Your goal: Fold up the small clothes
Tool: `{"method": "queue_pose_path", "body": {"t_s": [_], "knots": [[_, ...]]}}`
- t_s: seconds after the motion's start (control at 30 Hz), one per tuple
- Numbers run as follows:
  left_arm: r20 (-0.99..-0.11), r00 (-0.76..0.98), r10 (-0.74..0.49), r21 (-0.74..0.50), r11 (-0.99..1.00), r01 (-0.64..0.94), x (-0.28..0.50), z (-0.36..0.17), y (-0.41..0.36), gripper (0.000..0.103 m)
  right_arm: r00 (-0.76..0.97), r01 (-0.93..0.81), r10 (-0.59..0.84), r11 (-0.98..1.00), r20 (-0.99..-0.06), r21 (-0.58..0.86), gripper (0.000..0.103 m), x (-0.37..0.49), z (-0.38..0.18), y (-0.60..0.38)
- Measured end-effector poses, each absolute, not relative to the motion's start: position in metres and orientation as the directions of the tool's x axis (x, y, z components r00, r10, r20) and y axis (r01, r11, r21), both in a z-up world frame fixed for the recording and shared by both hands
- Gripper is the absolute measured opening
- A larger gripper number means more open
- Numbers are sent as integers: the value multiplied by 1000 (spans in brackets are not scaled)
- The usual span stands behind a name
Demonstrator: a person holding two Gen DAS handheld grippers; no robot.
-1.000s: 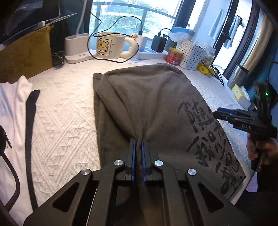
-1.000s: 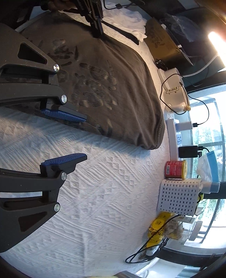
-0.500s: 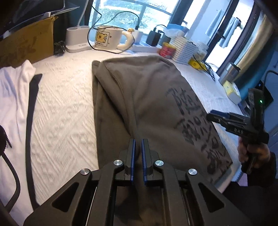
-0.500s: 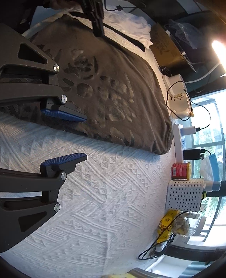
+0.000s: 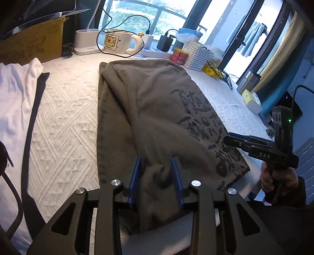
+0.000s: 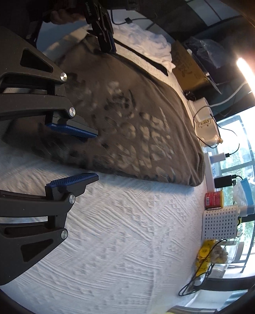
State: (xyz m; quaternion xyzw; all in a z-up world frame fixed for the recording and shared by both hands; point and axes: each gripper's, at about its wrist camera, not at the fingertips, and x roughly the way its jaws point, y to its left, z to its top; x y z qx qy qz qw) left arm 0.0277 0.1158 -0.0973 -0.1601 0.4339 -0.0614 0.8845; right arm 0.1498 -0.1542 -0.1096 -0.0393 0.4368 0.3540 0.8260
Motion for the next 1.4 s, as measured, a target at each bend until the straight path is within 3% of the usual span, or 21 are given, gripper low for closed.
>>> {"method": "queue_pose_path", "body": {"t_s": [0.1,0.17,0.27,0.57,0.77,0.97,1.03,1.1,1.4], "knots": [[-753,609,-248,-320,948,-9,23,-103,110,31,373,-629,546,743,-750,229,30,140,-110,-154],[-762,606,-228,-293,956,-7,20,-106,107,10,374,-638,542,740,-753,215,21,133,-112,-153],[-764,604,-227,-298,954,-19,14,-110,108,4,383,-639,530,744,-757,197,16,125,-112,-154],[-766,601,-228,-320,946,-49,7,-107,111,3,382,-645,502,746,-776,164,16,117,-112,-151],[-781,592,-200,-265,964,-24,13,-99,104,5,364,-660,503,733,-784,165,16,118,-111,-151],[-798,559,-224,-260,966,16,14,-107,97,26,375,-679,520,718,-767,154,16,104,-113,-155],[-800,564,-205,-236,972,19,11,-107,93,25,384,-686,530,712,-756,150,12,100,-114,-156],[-812,555,-179,-194,980,32,8,-106,88,6,386,-688,535,710,-752,151,9,95,-113,-157],[-824,521,-223,-243,970,30,-6,-107,83,3,372,-696,536,702,-758,154,9,83,-116,-171]]}}
